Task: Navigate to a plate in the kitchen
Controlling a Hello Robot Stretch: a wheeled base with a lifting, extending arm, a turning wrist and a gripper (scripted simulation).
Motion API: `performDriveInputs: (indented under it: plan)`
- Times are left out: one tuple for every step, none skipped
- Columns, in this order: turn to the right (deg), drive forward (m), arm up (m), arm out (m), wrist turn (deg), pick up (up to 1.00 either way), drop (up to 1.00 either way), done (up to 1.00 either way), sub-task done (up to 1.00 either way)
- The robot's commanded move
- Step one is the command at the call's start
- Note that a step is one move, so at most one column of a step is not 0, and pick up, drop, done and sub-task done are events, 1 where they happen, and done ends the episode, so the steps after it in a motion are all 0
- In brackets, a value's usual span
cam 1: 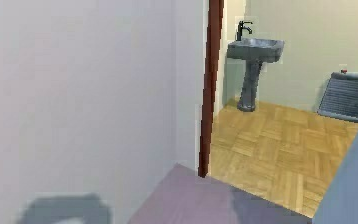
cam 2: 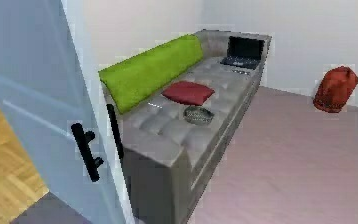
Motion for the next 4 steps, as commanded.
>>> performDriveInputs:
  plan:
    - [0.0, 0.4, 0.0, 0.0, 0.0, 0.0, 0.0, 0.0, 0.0]
    - [30.0, 0.0, 0.0, 0.0, 0.0, 0.0, 0.0, 0.0, 0.0]
    - [0.0, 1.0, 0.0, 0.0, 0.0, 0.0, 0.0, 0.0, 0.0]
    - [0.0, 0.2, 0.0, 0.0, 0.0, 0.0, 0.0, 0.0, 0.0]
